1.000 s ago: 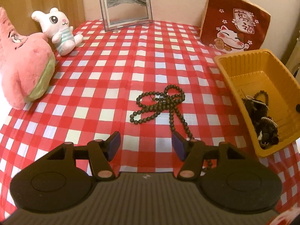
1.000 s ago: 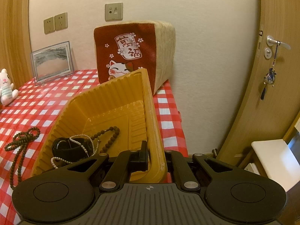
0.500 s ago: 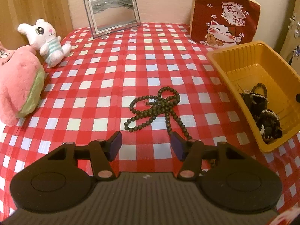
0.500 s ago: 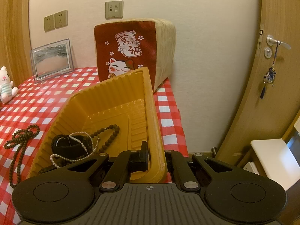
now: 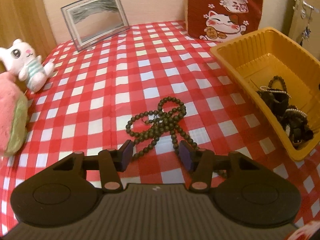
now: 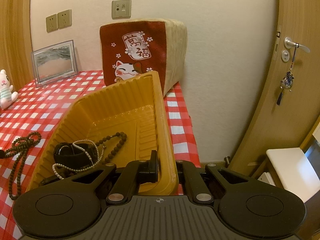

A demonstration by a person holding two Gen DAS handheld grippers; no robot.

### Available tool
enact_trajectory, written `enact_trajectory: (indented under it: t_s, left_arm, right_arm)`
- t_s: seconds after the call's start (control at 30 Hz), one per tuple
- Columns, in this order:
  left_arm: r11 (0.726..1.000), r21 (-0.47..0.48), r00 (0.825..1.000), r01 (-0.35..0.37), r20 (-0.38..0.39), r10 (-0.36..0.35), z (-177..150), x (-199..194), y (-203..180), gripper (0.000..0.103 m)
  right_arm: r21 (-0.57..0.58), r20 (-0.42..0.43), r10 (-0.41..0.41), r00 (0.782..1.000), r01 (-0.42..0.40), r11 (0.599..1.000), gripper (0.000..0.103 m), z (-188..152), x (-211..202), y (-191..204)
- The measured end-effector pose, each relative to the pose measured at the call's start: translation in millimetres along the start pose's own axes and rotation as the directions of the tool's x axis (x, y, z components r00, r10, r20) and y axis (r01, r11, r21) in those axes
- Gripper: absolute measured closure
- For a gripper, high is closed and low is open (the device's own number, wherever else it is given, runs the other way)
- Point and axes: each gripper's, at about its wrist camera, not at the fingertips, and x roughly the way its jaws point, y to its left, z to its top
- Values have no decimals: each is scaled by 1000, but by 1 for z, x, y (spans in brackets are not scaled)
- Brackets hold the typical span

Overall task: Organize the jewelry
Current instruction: 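Close the left tool on the long dark bead strand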

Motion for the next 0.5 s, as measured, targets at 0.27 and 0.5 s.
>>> enact_trajectory:
  t_s: [0.27, 0.5]
  left_arm:
    - [995, 99, 1000, 18, 7, -18, 15, 34, -17, 64]
    - [991, 132, 1000, 5, 16, -7, 25, 55, -28, 82]
  right_arm:
    - [0, -7, -6, 1000, 6, 1000, 98, 1, 1, 0]
    - [0, -8, -8, 1000, 8, 1000, 98, 1, 1, 1]
